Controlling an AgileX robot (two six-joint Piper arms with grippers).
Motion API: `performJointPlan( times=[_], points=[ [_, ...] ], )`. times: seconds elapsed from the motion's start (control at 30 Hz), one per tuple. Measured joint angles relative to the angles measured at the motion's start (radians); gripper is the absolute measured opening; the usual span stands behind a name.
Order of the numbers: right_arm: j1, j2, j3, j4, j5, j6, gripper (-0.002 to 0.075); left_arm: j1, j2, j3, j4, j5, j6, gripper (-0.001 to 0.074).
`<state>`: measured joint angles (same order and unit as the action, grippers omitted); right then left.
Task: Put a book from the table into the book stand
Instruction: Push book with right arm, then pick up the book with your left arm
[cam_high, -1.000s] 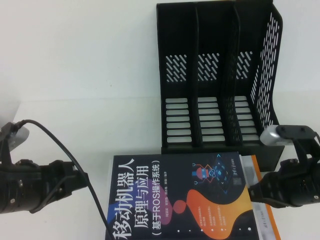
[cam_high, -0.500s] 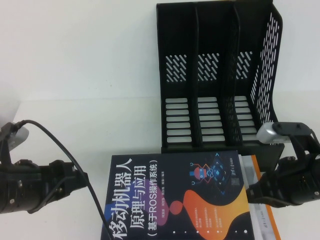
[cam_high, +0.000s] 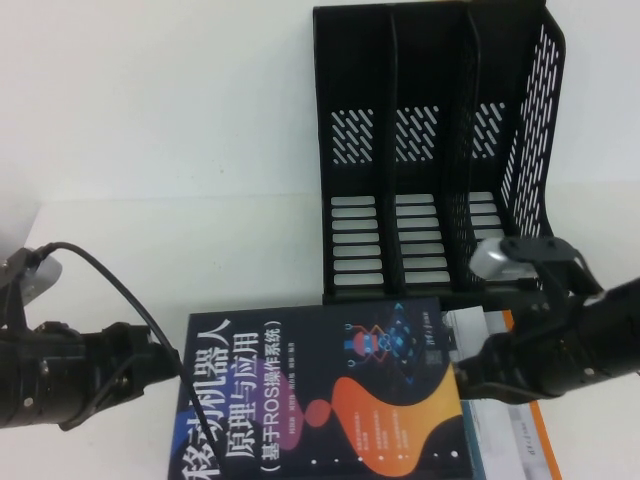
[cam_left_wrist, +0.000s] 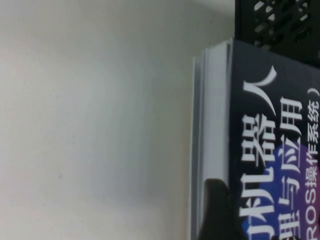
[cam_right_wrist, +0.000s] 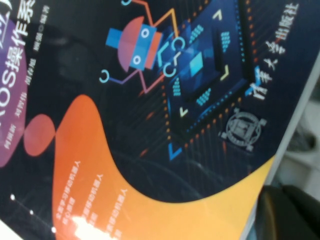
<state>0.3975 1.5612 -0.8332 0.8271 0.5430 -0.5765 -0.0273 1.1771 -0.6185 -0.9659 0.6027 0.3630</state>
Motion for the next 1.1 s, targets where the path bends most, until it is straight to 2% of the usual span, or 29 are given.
performJointPlan(
  times=[0.23, 0.33, 0.5, 0.63, 0.87, 1.1],
  points=[
    [0.013, 0.032, -0.040, 0.004, 0.002, 0.003, -0.0003, 0.021, 0.062, -0.032, 0.002, 0.051, 0.006, 0.0382],
    [0.015, 0.032, -0.040, 0.004, 0.002, 0.003, -0.0003, 0.086, 0.110, -0.066, -0.017, 0.113, 0.038, 0.0382],
    [0.015, 0.041, -0.040, 0.007, -0.001, 0.003, -0.0003, 0.242, 0.193, -0.103, -0.117, 0.285, 0.162, 0.0382],
    [0.018, 0.063, -0.044, 0.021, -0.003, 0.003, -0.0003, 0.309, 0.256, -0.106, -0.206, 0.408, 0.251, 0.0403],
    [0.030, 0.076, -0.048, 0.055, -0.019, 0.003, -0.0003, 0.322, 0.362, -0.109, -0.222, 0.448, 0.297, 0.0552],
    [0.032, 0.080, -0.048, 0.093, -0.019, 0.003, -0.0003, 0.322, 0.490, -0.109, -0.276, 0.499, 0.370, 0.0577]
  ],
)
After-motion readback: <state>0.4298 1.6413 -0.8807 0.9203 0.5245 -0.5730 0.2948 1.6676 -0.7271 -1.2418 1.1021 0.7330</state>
